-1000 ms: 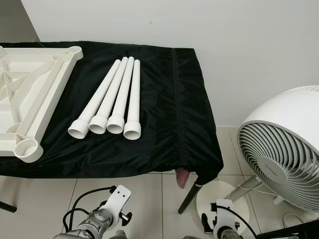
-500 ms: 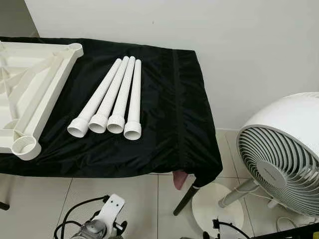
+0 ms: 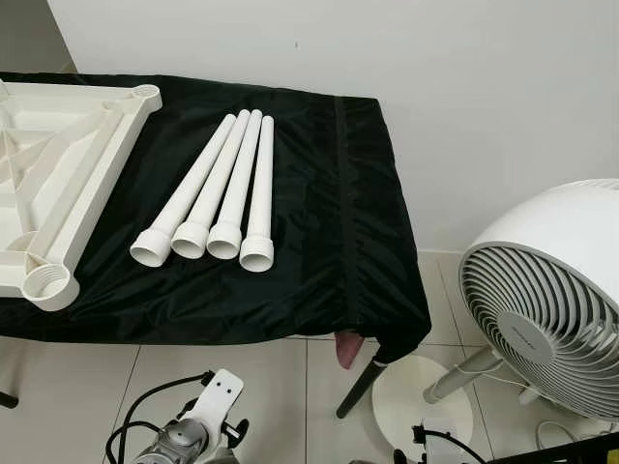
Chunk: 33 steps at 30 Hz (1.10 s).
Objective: Building children table
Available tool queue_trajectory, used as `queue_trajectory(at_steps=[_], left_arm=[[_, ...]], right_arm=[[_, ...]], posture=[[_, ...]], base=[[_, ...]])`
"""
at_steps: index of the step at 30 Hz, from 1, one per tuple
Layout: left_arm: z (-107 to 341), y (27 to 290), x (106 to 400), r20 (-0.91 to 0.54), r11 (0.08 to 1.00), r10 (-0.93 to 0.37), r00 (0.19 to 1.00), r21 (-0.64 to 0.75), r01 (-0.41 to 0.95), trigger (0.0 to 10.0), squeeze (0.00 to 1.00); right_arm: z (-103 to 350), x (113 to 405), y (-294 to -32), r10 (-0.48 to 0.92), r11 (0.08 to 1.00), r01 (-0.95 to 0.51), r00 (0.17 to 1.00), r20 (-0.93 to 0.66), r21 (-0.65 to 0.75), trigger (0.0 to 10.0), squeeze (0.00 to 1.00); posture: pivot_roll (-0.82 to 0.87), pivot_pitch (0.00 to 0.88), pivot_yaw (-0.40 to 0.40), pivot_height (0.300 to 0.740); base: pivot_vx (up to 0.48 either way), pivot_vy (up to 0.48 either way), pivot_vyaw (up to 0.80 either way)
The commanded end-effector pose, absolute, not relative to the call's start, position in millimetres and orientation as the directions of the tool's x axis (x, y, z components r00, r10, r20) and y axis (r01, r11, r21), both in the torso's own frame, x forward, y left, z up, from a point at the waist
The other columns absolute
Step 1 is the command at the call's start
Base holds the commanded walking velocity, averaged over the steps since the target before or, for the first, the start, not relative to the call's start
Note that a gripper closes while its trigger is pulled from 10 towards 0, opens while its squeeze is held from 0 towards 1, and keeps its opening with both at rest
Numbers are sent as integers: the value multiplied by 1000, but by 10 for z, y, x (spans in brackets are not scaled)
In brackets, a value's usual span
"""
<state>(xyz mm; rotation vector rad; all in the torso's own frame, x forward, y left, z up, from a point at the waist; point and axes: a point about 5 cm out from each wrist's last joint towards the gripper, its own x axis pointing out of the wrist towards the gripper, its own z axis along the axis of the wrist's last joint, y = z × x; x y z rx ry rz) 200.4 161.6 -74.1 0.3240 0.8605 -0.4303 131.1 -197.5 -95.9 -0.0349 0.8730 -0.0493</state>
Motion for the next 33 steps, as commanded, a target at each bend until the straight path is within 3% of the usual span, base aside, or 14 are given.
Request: queue_trajectory(at_steps=[1,33], left_arm=[[-753,1590,1987,-785,870,-232,575,97,484,10000,0],[-765,1558,1980,-797,869,-228,559,93,487,10000,0]], right_arm=[[-985,1268,-1942,-54,999,39,623,-780,-38,10000,0],[-1004,1225,-1891,-38,999,21,614,-788,-32,10000,0]], posture=[[45,0,-51,740],[59,0,-52,740]], base=[[0,0,0],[0,0,0]])
